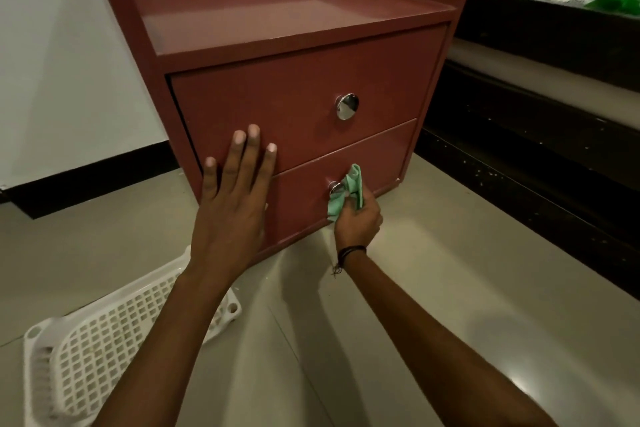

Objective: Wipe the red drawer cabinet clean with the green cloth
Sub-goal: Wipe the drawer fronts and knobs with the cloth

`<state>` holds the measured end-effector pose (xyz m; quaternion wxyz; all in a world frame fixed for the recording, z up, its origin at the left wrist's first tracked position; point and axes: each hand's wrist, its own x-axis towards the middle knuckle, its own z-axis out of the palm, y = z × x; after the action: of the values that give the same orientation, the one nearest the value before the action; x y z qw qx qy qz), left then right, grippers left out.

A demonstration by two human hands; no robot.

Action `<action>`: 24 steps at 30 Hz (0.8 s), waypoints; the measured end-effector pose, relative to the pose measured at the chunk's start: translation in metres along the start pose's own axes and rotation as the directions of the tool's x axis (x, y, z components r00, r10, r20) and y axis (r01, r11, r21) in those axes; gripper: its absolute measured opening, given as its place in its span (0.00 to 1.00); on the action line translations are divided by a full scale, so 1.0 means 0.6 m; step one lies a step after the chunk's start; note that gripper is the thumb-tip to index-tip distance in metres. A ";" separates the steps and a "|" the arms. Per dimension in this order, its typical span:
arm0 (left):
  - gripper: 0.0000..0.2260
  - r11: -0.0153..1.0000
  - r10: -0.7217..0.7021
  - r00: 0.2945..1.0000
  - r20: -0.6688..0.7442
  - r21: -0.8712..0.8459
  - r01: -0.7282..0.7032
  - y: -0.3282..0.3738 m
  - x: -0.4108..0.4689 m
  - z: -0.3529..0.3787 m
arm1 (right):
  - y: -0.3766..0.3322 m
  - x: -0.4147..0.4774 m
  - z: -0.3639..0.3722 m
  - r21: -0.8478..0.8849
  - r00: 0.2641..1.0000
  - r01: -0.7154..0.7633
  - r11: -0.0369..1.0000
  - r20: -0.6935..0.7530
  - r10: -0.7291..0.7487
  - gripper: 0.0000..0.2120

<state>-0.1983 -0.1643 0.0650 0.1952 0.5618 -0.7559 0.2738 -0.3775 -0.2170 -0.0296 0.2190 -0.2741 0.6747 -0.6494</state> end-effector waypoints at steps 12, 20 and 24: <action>0.44 1.000 0.007 1.000 0.008 0.017 -0.007 0.001 -0.002 0.000 | -0.013 -0.045 -0.005 -0.059 0.974 0.193 0.979 -0.107 -0.199 0.21; 0.46 1.000 0.012 1.000 0.013 0.003 -0.012 -0.004 -0.004 -0.001 | -0.023 -0.030 0.006 0.017 0.987 0.117 0.993 -0.115 -0.115 0.21; 0.46 1.000 0.005 1.000 0.021 0.005 -0.005 0.000 -0.003 0.003 | -0.071 0.016 0.014 0.092 0.993 0.056 0.994 -0.109 -0.046 0.18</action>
<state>-0.1977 -0.1640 0.0628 0.1851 0.5630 -0.7587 0.2704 -0.3756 -0.2301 0.0129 0.1788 -0.2455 0.6466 -0.6998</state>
